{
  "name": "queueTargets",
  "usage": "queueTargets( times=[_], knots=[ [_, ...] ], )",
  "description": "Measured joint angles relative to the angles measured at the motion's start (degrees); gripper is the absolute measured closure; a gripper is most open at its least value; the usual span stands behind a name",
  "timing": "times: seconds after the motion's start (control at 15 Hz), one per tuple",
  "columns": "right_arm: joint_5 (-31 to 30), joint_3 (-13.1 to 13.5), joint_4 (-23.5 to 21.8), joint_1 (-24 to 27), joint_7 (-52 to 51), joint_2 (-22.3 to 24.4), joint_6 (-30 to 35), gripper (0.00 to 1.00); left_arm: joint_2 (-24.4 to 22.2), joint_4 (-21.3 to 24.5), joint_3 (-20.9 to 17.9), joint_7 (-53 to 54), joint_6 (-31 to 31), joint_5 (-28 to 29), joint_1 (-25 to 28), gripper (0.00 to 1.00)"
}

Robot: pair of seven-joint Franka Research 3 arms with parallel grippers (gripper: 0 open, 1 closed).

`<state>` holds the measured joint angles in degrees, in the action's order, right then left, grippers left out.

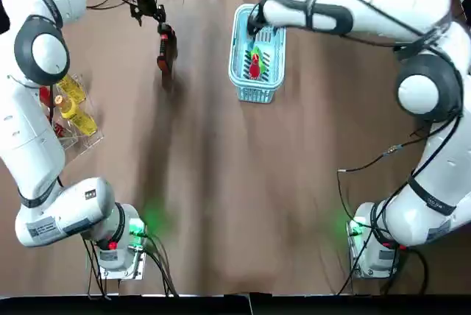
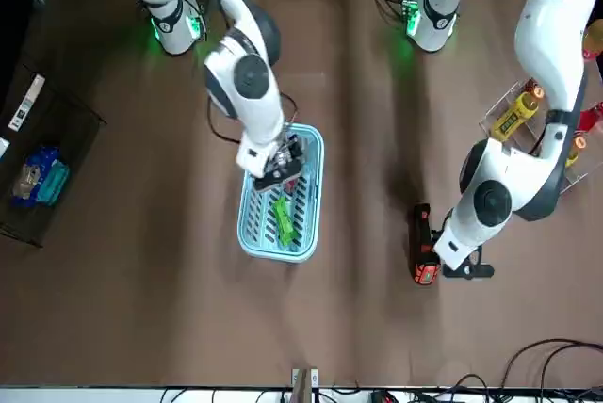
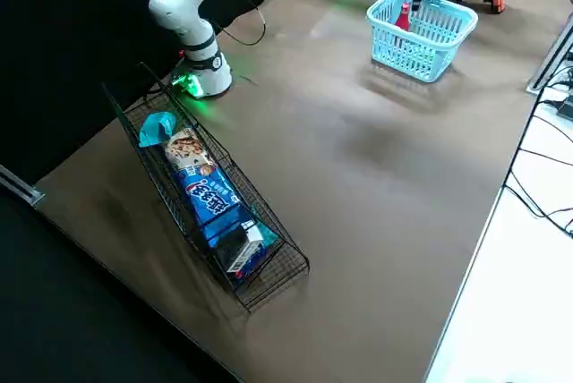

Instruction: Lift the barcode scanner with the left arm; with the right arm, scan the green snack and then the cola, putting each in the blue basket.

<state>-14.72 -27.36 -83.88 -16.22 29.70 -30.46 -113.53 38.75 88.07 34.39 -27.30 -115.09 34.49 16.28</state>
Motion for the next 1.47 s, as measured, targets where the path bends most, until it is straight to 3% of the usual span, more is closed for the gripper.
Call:
queueTargets(
  times=[0.27, 0.4, 0.6, 0.67, 0.8, 0.93, 1.13, 1.27, 1.47],
  knots=[
    [0.08, 0.05, 0.06, 10.20, -1.30, 3.37, 5.57, 0.00, -5.63, -1.65, 0.24, 2.22, 5.61, 0.00, -1.37, 0.00],
    [0.08, 0.10, -0.15, 14.31, -2.01, 3.27, 5.75, 0.00, -10.73, -2.59, -5.16, 5.19, 7.19, -0.93, -5.97, 0.00],
    [0.08, 0.04, -0.11, 17.31, -2.74, 3.64, 6.86, 0.00, -18.91, -2.77, -13.88, 7.24, 9.82, -14.26, -12.11, 0.00],
    [0.08, 0.00, -0.06, 18.16, -4.84, 4.73, 8.86, 0.00, -23.24, -2.73, -18.19, 8.79, 12.54, -21.72, -14.58, 0.00],
    [0.08, -0.01, -0.05, 18.81, -5.58, 6.10, 10.07, 0.00, -27.53, -2.69, -22.09, 12.63, 16.95, -28.80, -16.63, 0.00],
    [0.08, -0.01, -0.04, 19.65, -6.19, 7.25, 11.23, 0.00, -31.53, -2.18, -24.79, 14.67, 21.08, -33.43, -17.85, 0.00],
    [1.26, 0.42, -0.04, 21.26, -7.70, 8.09, 16.39, 0.00, -35.71, 0.18, -25.59, 15.02, 23.14, -35.23, -17.98, 0.00],
    [6.35, 4.01, 0.05, 21.17, -9.46, 9.07, 16.83, 0.00, -36.30, 1.21, -25.47, 15.02, 23.18, -35.34, -18.09, 0.00],
    [11.19, 13.67, 0.11, 18.71, -20.09, 12.28, 17.60, 0.00, -36.10, 1.97, -25.39, 15.02, 23.21, -35.34, -18.30, 0.00]
  ],
)
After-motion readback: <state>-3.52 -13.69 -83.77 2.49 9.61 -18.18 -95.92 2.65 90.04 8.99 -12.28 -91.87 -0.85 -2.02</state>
